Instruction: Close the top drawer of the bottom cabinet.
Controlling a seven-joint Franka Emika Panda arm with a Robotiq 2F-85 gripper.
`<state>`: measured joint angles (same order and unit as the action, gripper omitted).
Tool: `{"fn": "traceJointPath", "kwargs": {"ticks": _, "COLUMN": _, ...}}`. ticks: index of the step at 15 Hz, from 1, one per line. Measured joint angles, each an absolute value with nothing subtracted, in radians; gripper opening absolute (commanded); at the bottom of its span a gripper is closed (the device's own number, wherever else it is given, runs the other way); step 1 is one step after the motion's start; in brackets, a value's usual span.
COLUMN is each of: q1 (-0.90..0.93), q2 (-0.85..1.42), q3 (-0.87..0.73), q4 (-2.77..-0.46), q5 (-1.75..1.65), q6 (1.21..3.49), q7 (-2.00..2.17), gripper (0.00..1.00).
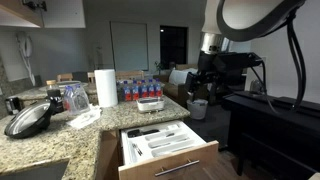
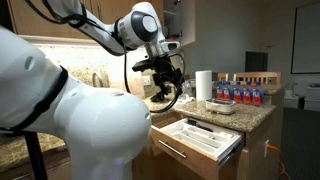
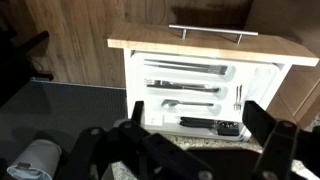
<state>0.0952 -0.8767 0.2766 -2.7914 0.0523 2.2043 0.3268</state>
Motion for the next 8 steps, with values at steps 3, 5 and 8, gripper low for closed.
{"fn": "traceJointPath", "kwargs": {"ticks": 3, "q1": 0.095, "q2": -0.866, "q3": 0.276, "q4": -2.843, "q5": 0.052, "q6": 2.194, "q7": 0.327, "gripper": 1.00}}
{"fn": "traceJointPath", "kwargs": {"ticks": 5, "q1": 0.095, "q2": -0.861, "q3": 0.276, "q4": -2.843, "q5": 0.052, "q6": 2.194, "q7": 0.327, "gripper": 1.00}}
{"fn": "traceJointPath", "kwargs": {"ticks": 8, "q1": 0.095, "q2": -0.860, "q3": 0.276, "q4": -2.842, "q5": 0.052, "q6": 2.194, "q7": 0.327, "gripper": 1.00}}
